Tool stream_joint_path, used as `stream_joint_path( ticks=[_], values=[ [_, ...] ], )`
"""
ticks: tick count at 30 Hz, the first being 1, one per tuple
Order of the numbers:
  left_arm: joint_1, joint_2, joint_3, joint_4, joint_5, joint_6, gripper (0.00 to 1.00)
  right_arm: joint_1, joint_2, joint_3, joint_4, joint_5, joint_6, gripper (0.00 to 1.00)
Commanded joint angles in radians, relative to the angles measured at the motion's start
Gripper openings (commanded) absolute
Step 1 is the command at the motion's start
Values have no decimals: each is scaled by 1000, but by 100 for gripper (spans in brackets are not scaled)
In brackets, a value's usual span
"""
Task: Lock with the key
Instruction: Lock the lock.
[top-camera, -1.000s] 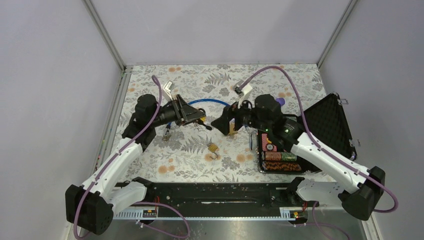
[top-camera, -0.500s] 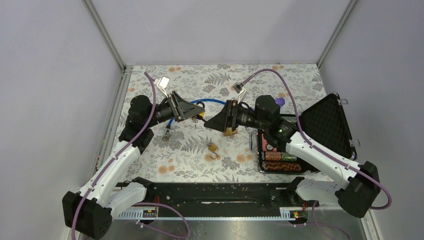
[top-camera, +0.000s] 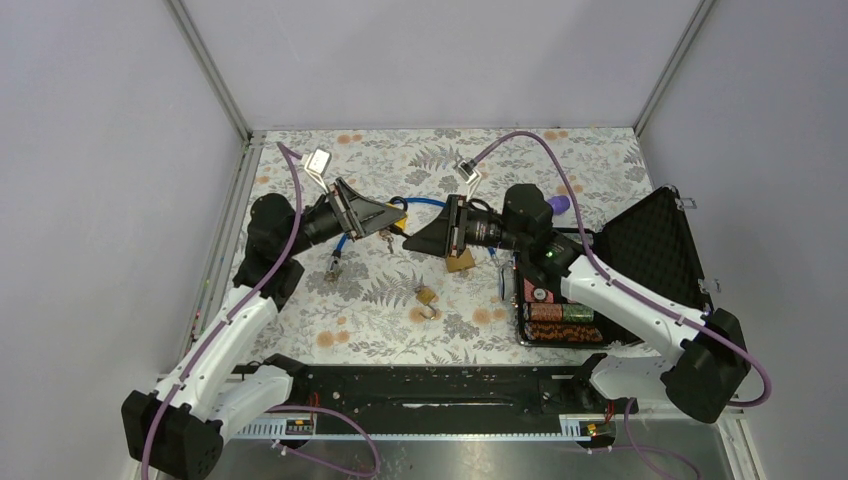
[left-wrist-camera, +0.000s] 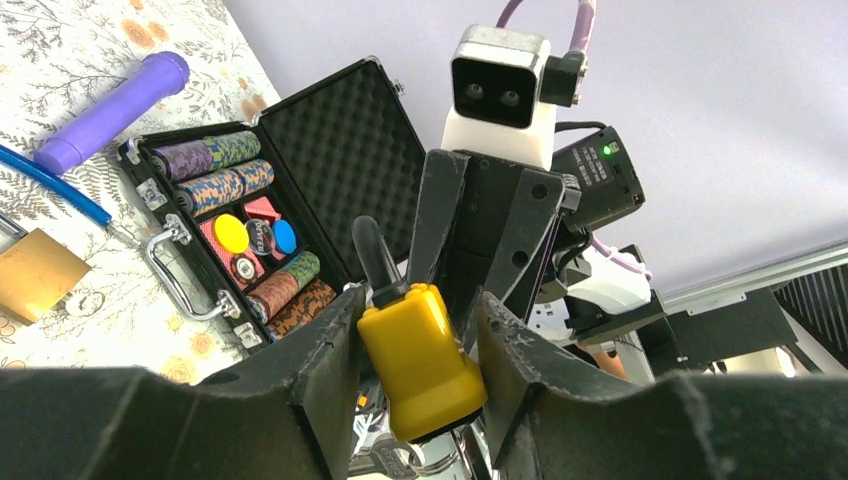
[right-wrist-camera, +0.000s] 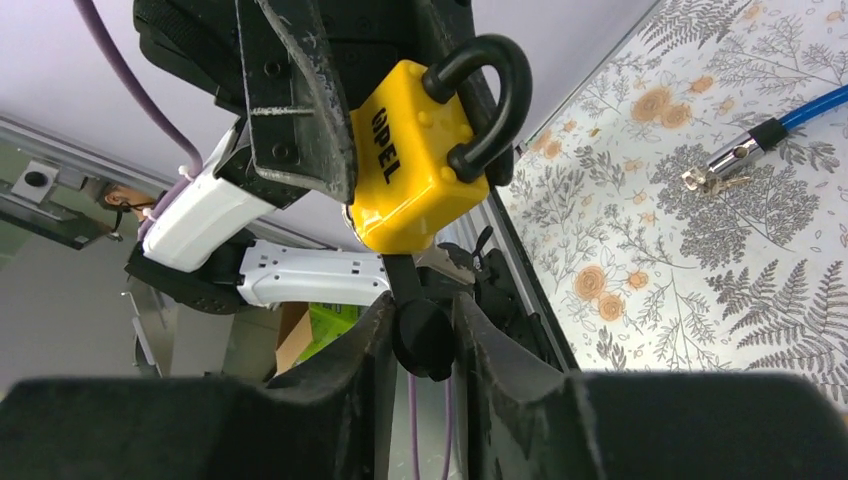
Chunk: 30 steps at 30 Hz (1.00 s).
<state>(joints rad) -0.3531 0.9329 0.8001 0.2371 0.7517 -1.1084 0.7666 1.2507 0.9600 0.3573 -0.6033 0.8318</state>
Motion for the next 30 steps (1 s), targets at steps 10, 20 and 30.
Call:
stream_joint_path(
  ticks=[10,20,30],
  values=[
    [-3,23,85,-50,69,0,27,4,-27,132,-154,5,-420,0],
    [-2,94,76,-149,217,-30,57,5,-32,187,-351,6,-708,0],
    [-2,110,74,-124,248,-106,72,5,-43,195,-474,-40,-841,0]
  ],
)
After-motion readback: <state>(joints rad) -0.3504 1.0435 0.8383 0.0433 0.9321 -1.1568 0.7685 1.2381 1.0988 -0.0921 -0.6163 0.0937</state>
